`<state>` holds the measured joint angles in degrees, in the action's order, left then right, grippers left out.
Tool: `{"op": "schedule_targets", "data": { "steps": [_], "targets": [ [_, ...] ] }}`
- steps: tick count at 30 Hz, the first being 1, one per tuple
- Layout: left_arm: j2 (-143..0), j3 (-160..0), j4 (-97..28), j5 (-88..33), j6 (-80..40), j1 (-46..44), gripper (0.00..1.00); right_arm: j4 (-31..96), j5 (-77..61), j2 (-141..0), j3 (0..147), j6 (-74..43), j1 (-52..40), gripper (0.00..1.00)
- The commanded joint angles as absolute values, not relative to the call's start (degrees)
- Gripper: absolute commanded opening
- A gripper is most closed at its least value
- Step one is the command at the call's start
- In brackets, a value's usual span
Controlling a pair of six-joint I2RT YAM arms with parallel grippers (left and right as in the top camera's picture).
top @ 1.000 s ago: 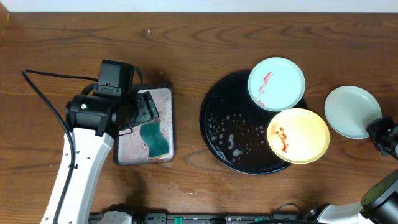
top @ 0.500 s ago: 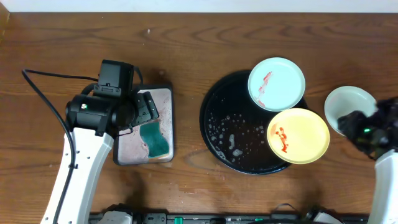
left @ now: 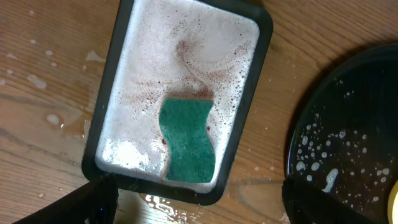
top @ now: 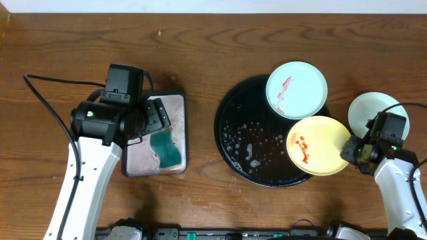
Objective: Clean dirty plates on tray and stack at the side
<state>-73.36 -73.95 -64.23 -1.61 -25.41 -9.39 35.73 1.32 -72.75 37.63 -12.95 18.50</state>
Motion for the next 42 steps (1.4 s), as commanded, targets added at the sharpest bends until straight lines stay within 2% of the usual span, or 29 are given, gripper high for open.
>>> {"op": "schedule_targets", "data": {
  "steps": [1,2,4,16,22,25,31,33,36,37,40,42],
  "targets": [
    [-73.34,-74.59,-64.4,-1.76,-24.86,-9.13,0.85,35.33,1.13,-72.77,36.82,-13.21,17.91,0.24],
    [-73.34,-74.59,-64.4,-1.76,-24.86,-9.13,0.85,35.35,0.99,-72.77,36.58,-13.23,17.91,0.19],
    [-73.34,-74.59,-64.4,-1.76,-24.86,-9.13,0.84,35.57,0.97,-72.77,36.36,-13.26,17.96,0.01],
    [-73.34,-74.59,-64.4,-1.76,-24.86,-9.13,0.84,39.55,-21.69,-61.28,36.64,-13.17,17.1,0.01],
    [-73.34,-74.59,-64.4,-1.76,-24.86,-9.13,0.85,41.15,-19.75,-60.14,35.53,-12.43,9.19,0.01],
    [-73.34,-74.59,-64.4,-1.76,-24.86,-9.13,0.84,37.91,-12.78,-62.74,31.77,-20.1,3.49,0.01],
    [-73.34,-74.59,-64.4,-1.76,-24.88,-9.13,0.84,28.95,-11.66,-68.31,26.11,-29.69,-2.28,0.01],
    [-73.34,-74.59,-64.36,-1.8,-24.91,-9.13,0.85,26.11,-11.33,-68.62,26.33,-29.93,-2.74,0.03],
    [-73.34,-74.59,-64.53,-3.53,-24.91,-9.13,0.85,25.04,-11.86,-67.31,29.23,-24.84,-2.72,0.18],
    [-73.34,-74.59,-64.4,-3.66,-24.91,-9.13,0.85,26.22,-12.45,-66.67,30.87,-22.11,-2.72,0.23],
    [-73.45,-74.39,-64.14,-3.42,-24.77,-9.13,0.95,33.54,-12.47,-64.03,37.74,-13.19,-2.72,0.28],
    [-73.73,-74.3,-64.18,-3.49,-24.69,-9.13,0.95,38.63,-12.47,-62.35,42.33,-8.32,-2.72,0.3]
  ]
}}
